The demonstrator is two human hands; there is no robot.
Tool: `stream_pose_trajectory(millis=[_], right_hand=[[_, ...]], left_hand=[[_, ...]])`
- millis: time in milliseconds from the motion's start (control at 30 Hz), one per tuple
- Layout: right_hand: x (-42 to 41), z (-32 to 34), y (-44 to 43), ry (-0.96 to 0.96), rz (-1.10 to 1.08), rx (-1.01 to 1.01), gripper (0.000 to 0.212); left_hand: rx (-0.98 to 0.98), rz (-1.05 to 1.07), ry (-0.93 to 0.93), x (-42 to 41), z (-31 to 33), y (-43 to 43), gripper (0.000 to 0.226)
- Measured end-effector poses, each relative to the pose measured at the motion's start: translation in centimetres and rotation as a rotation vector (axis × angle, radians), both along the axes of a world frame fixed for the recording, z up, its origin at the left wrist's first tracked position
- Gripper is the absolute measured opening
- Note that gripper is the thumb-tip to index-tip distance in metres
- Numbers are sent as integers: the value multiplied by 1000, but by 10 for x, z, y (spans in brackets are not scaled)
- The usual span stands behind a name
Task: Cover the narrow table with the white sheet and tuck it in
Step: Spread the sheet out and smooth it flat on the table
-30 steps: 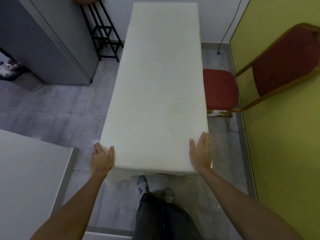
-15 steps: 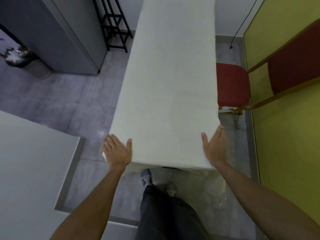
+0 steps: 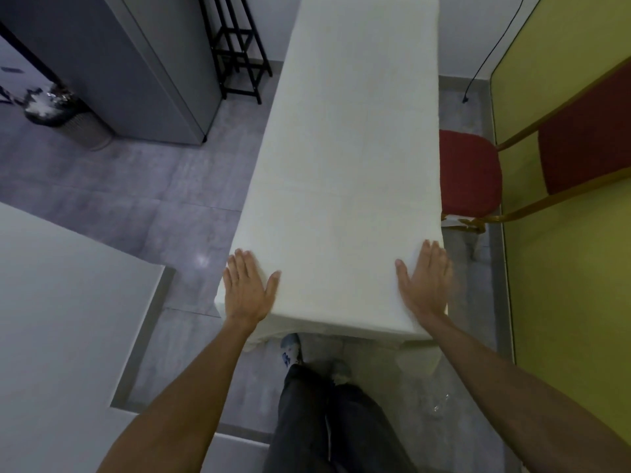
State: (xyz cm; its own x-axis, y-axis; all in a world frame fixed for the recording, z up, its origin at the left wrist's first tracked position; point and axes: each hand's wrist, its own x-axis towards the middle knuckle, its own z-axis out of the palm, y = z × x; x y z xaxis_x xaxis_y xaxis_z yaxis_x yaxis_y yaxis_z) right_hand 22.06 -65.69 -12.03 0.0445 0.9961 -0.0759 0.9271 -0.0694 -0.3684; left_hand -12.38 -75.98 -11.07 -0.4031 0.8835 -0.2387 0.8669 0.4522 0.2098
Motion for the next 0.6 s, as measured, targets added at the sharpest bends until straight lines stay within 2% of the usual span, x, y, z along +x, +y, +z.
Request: stream_pose_trajectory(millis=[200, 600], right_hand=[[-31, -17, -14, -164, 267, -42, 79], [13, -18, -11, -241, 324, -48, 82]], left_hand=[[-56, -253, 68, -36, -13, 19, 94], [-47, -263, 54, -3, -17, 7, 98]])
